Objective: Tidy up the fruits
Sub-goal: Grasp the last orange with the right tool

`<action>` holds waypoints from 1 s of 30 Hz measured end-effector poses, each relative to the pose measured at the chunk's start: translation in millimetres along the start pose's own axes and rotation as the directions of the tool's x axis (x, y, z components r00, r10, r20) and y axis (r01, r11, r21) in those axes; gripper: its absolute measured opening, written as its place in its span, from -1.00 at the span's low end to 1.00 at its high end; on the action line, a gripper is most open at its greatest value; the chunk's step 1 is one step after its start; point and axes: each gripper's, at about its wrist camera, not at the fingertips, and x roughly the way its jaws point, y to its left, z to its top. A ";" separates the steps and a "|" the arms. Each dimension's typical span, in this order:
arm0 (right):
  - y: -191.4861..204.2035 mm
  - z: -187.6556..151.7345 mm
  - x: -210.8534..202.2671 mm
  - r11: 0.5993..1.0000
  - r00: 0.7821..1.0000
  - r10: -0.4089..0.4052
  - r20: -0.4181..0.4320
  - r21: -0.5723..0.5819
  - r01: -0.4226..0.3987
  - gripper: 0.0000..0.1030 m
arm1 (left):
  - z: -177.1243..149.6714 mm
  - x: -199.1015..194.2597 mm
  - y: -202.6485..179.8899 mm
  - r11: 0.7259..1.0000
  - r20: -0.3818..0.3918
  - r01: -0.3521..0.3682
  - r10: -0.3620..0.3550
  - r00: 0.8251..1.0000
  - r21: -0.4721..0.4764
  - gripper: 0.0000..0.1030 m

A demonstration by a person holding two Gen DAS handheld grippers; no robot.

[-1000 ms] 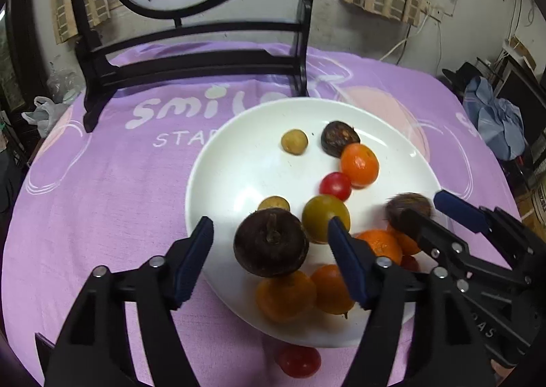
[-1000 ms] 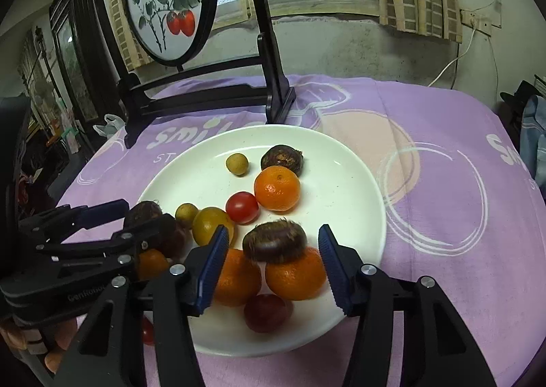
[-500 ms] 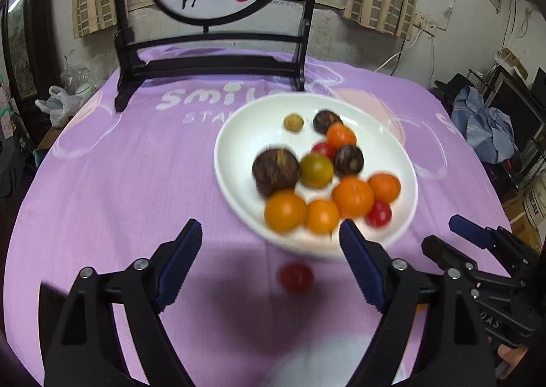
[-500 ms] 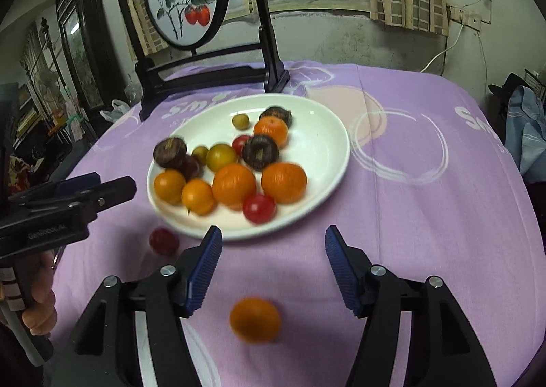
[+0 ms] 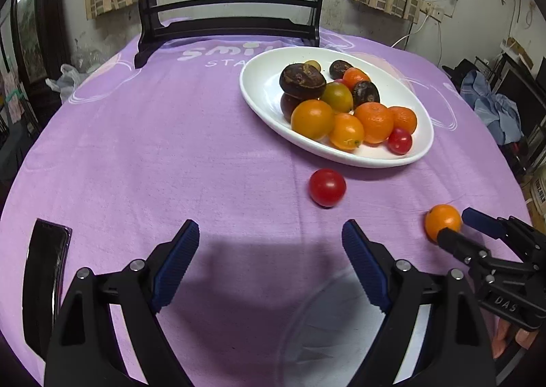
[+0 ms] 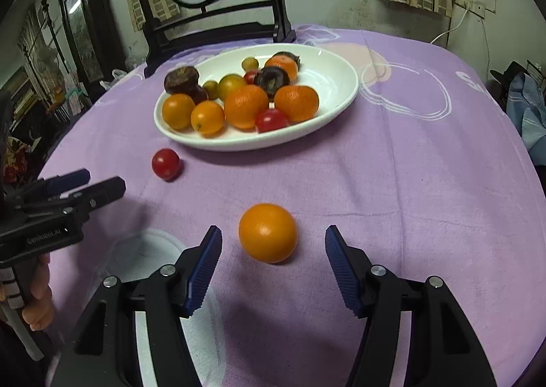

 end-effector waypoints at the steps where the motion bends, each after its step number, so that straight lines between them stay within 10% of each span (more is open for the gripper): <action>1: 2.4 -1.0 4.2 1.000 1.000 -0.005 -0.010 -0.009 0.005 0.24 | -0.6 0.8 0.4 1.000 0.000 0.001 -0.001 1.000 0.005 0.62; 5: 8.3 0.4 19.6 0.999 0.999 -0.041 -0.025 -0.024 0.040 0.17 | -2.0 3.9 0.1 1.000 -0.006 -0.001 0.001 1.000 0.023 0.62; 7: 9.6 3.0 21.3 0.998 0.998 -0.061 -0.013 -0.031 0.060 -0.26 | -1.4 4.8 0.1 1.000 -0.010 0.004 -0.004 1.000 0.024 0.62; 30: -12.1 -32.8 -18.9 0.997 0.998 0.069 0.001 0.045 -0.069 -0.25 | 16.4 47.4 -29.6 0.999 -0.109 -0.004 0.007 0.994 0.033 0.42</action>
